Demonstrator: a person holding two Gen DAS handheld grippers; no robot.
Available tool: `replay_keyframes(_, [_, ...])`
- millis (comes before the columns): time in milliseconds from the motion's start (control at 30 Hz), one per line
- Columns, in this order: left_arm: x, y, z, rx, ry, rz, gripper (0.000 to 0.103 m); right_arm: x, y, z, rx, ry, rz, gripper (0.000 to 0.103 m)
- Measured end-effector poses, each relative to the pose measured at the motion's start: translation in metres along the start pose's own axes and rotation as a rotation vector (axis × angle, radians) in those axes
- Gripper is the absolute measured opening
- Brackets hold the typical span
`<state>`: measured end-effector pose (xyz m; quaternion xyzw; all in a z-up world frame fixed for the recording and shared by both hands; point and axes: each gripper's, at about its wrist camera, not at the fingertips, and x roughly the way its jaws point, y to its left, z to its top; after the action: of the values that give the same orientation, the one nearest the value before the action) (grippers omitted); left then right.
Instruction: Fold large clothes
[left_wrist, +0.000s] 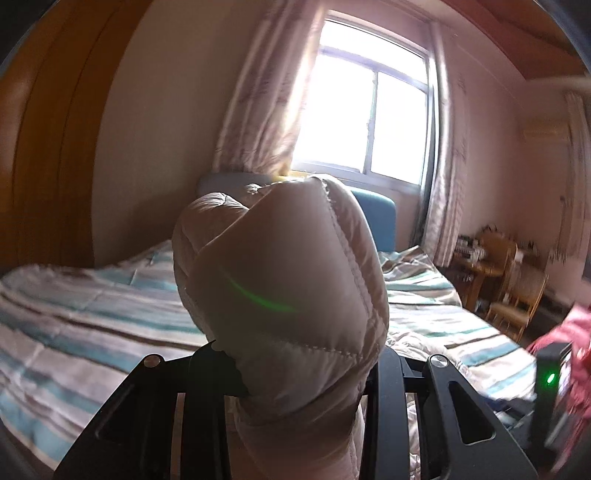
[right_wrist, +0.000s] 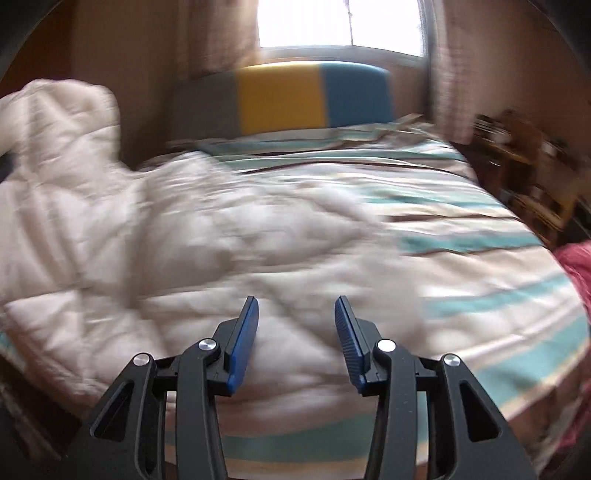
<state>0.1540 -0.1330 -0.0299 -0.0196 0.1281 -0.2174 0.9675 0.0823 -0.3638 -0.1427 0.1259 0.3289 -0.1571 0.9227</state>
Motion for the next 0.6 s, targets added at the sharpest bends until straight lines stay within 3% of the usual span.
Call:
replay_keyframes(133, [0.007, -0.019, -0.001, 0.062, -0.001, -0.02, 0.032, -0.011, -0.05, -0.003, 0.115, 0.0, -0.057, 0.044])
replay_keyframes(367, [0.022, -0.062, -0.006, 0.154, 0.01, -0.095, 0.032, -0.021, -0.106, -0.009, 0.209, 0.019, -0.181, 0.044])
replay_keyframes(600, [0.042, -0.108, -0.019, 0.242, 0.061, -0.184, 0.032, -0.028, -0.133, -0.011, 0.254, 0.023, -0.229, 0.044])
